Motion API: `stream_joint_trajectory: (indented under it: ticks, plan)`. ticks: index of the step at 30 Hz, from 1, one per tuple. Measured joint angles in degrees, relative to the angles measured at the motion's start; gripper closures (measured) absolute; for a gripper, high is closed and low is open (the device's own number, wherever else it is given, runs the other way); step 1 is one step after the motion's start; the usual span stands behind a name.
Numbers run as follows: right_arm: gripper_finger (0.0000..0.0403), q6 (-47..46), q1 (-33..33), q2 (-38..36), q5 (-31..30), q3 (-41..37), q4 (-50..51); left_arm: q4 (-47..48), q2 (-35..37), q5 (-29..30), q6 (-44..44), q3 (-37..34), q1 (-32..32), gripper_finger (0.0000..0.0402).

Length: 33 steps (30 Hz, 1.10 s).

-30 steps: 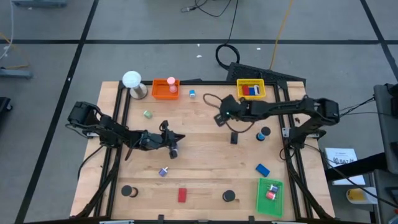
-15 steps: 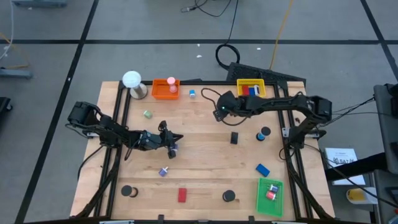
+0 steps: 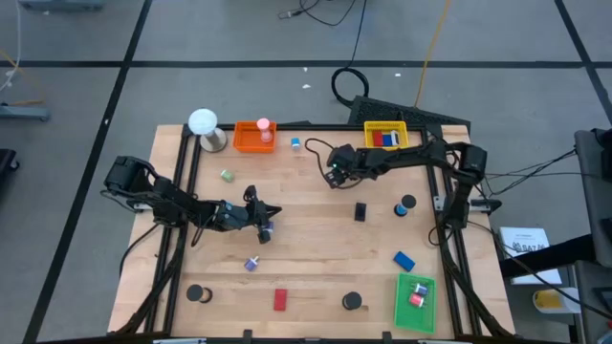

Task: Pick & Place Office items
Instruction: Put the right green charger adapter into the green basket

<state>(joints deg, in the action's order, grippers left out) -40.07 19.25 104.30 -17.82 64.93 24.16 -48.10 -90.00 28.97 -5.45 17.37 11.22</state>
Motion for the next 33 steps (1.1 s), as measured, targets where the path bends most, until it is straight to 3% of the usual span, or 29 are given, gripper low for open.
stream_joint_trajectory:
  ticks: [5, 14, 20, 24, 33]
  plan:
    - [0.0178, 0.7, 0.2, 0.6, 0.0, 0.0, -0.4, 0.0, 0.0, 0.0, 0.0, 0.0, 0.0, 0.038]
    - [0.0287, 3.7, 0.2, 0.2, 0.1, 0.0, -1.0, 0.0, 0.0, 0.0, 0.0, 0.0, 0.0, 0.038]
    - [0.0276, 6.6, -0.1, -1.0, 5.8, 0.0, -0.2, 0.1, 0.0, 0.0, 0.0, 0.0, 0.0, 0.038]
    - [0.0257, 8.5, -2.3, -3.2, 6.3, 0.0, 2.1, 0.3, 0.0, -0.1, 0.1, 0.0, 0.0, 0.038]
    - [0.0283, 11.3, -14.5, -13.1, 6.7, 0.0, 10.5, 0.7, 0.0, -0.1, -0.5, 0.0, 0.0, 0.038]
